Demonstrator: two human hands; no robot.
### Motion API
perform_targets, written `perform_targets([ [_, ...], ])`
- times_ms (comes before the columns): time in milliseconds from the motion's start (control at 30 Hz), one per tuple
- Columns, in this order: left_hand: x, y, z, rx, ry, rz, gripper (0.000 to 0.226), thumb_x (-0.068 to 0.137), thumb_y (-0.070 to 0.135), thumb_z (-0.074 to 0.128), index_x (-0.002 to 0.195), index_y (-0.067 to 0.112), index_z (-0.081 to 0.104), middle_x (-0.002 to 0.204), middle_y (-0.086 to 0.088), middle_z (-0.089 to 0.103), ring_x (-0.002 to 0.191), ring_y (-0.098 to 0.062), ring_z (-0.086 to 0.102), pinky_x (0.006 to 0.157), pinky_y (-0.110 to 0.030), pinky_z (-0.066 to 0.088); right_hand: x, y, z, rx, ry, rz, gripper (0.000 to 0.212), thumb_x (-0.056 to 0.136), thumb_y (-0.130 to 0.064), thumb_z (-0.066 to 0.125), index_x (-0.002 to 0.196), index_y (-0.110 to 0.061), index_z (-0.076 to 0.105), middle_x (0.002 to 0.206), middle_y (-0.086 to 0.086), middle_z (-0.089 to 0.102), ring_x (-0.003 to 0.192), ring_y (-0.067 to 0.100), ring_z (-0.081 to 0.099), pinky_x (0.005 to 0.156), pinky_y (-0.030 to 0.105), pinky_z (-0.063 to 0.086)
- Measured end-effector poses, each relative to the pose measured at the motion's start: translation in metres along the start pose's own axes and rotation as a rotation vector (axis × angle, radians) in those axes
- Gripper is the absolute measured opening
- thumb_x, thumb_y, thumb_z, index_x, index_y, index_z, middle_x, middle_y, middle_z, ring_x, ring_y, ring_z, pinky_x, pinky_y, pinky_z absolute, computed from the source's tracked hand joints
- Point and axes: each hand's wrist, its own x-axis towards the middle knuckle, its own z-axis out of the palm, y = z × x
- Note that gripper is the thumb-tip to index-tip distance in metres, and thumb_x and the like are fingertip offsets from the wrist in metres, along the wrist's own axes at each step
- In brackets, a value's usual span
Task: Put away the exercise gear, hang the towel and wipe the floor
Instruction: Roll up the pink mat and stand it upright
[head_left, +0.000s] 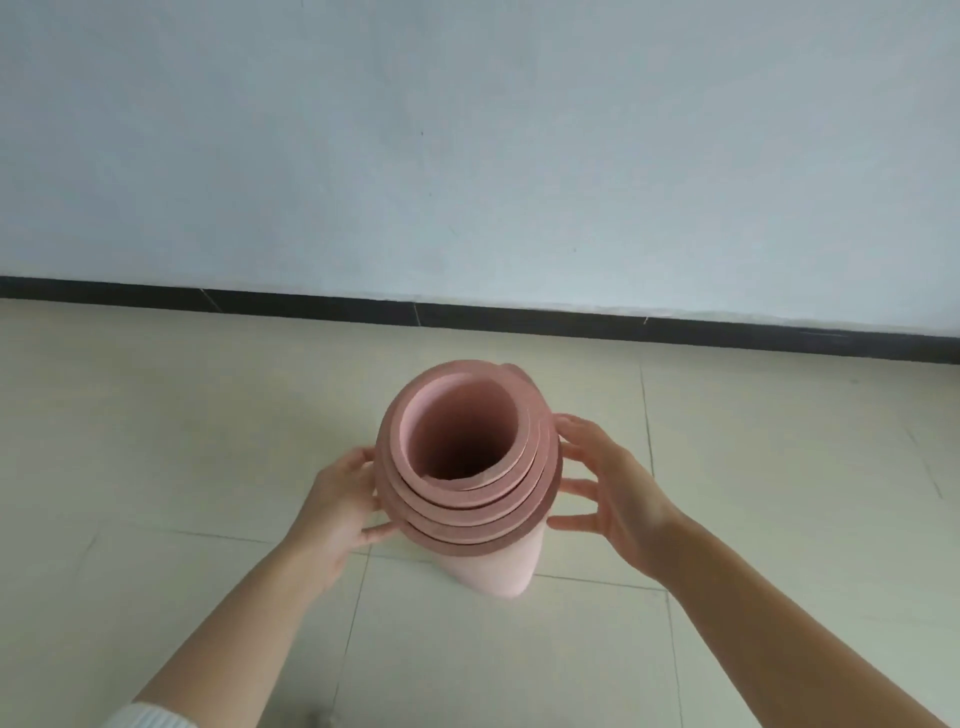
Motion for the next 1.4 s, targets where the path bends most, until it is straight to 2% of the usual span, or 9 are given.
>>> perform_targets([
  [100, -0.027, 0.031, -0.005, -0.066, 0.06, -0.059, 0.025, 0.098, 0.034, 0.044, 0.102, 0.027, 0.067, 0.105, -0.006, 0.071, 0.091, -0.022, 0.068, 0.074, -0.042, 0.055, -0.016, -0.034, 0.012, -0.116, -0.084, 0.028, 0.044, 0.08, -0.069, 0.052, 0.117, -0.045, 0.059, 0.129, -0.013, 0.055, 0.118, 0.023, 0.053, 0.093, 0.051, 0.05],
  [200, -0.044, 0.054, -0.006, -0.14, -0.05, -0.112, 0.041, 0.09, 0.065, 0.039, 0.105, 0.038, 0.065, 0.104, 0.006, 0.072, 0.099, -0.018, 0.066, 0.077, -0.045, 0.054, -0.019, -0.059, 0.026, -0.286, -0.107, 0.047, 0.075, 0.068, -0.078, 0.056, 0.13, -0.035, 0.052, 0.132, -0.012, 0.053, 0.119, 0.02, 0.052, 0.09, 0.046, 0.051],
  [400, -0.037, 0.051, 0.003, 0.059, -0.009, -0.018, 0.057, 0.073, 0.074, 0.058, 0.117, 0.04, 0.045, 0.113, 0.013, 0.062, 0.101, -0.009, 0.063, 0.084, -0.042, 0.055, -0.005, -0.07, 0.047, -0.574, 0.132, -0.003, 0.083, 0.069, -0.063, 0.071, 0.135, -0.02, 0.045, 0.121, -0.009, 0.057, 0.101, 0.012, 0.059, 0.085, 0.032, 0.051],
  [600, -0.013, 0.043, 0.009, 0.148, 0.057, -0.009, 0.065, 0.069, 0.057, 0.076, 0.118, 0.027, 0.045, 0.111, 0.002, 0.06, 0.09, -0.008, 0.065, 0.069, -0.02, 0.05, 0.018, -0.058, 0.048, -0.565, 0.223, 0.077, 0.075, 0.061, -0.056, 0.078, 0.119, -0.02, 0.05, 0.116, -0.005, 0.046, 0.086, 0.006, 0.06, 0.073, 0.028, 0.054],
  [767, 0.009, 0.037, 0.02, 0.271, 0.078, -0.006, 0.075, 0.053, 0.071, 0.07, 0.113, 0.03, 0.052, 0.11, 0.0, 0.061, 0.089, -0.01, 0.065, 0.077, -0.032, 0.057, 0.03, -0.052, 0.048, -0.642, 0.339, 0.119, 0.056, 0.067, -0.047, 0.076, 0.108, -0.025, 0.045, 0.108, -0.006, 0.04, 0.084, 0.014, 0.057, 0.073, 0.035, 0.055],
  [933, 0.018, 0.049, 0.023, 0.401, 0.021, -0.014, 0.054, 0.071, 0.046, 0.072, 0.118, 0.03, 0.048, 0.111, 0.003, 0.05, 0.092, -0.012, 0.06, 0.081, -0.035, 0.053, 0.037, -0.068, 0.042, -0.665, 0.309, 0.106, 0.053, 0.072, -0.049, 0.067, 0.118, -0.033, 0.047, 0.108, -0.005, 0.041, 0.089, 0.019, 0.059, 0.078, 0.037, 0.054],
  [1000, 0.016, 0.048, 0.015, 0.396, -0.107, -0.089, 0.063, 0.068, 0.042, 0.071, 0.123, 0.034, 0.043, 0.114, 0.004, 0.047, 0.095, -0.012, 0.06, 0.081, -0.035, 0.054, 0.032, -0.069, 0.039, -0.676, 0.286, 0.117, 0.052, 0.077, -0.041, 0.063, 0.126, -0.035, 0.047, 0.107, -0.004, 0.047, 0.087, 0.018, 0.059, 0.075, 0.034, 0.052],
  [1100, 0.005, 0.062, 0.014, 0.438, -0.196, -0.155, 0.068, 0.06, 0.037, 0.066, 0.123, 0.039, 0.041, 0.115, 0.005, 0.054, 0.094, -0.014, 0.063, 0.079, -0.04, 0.057, 0.017, -0.078, 0.034, -0.736, 0.26, 0.189, 0.038, 0.076, -0.026, 0.058, 0.114, -0.026, 0.056, 0.091, -0.005, 0.062, 0.08, 0.02, 0.06, 0.067, 0.031, 0.052],
  [1400, -0.045, 0.135, 0.084, 0.536, -0.305, 0.041, 0.063, 0.069, 0.025, 0.069, 0.117, 0.051, 0.038, 0.108, 0.006, 0.053, 0.084, -0.015, 0.064, 0.074, -0.045, 0.057, -0.068, -0.114, -0.037, -0.551, 0.425, 0.207, 0.037, 0.075, -0.018, 0.056, 0.108, -0.033, 0.062, 0.08, -0.005, 0.065, 0.075, 0.02, 0.058, 0.057, 0.025, 0.043],
])
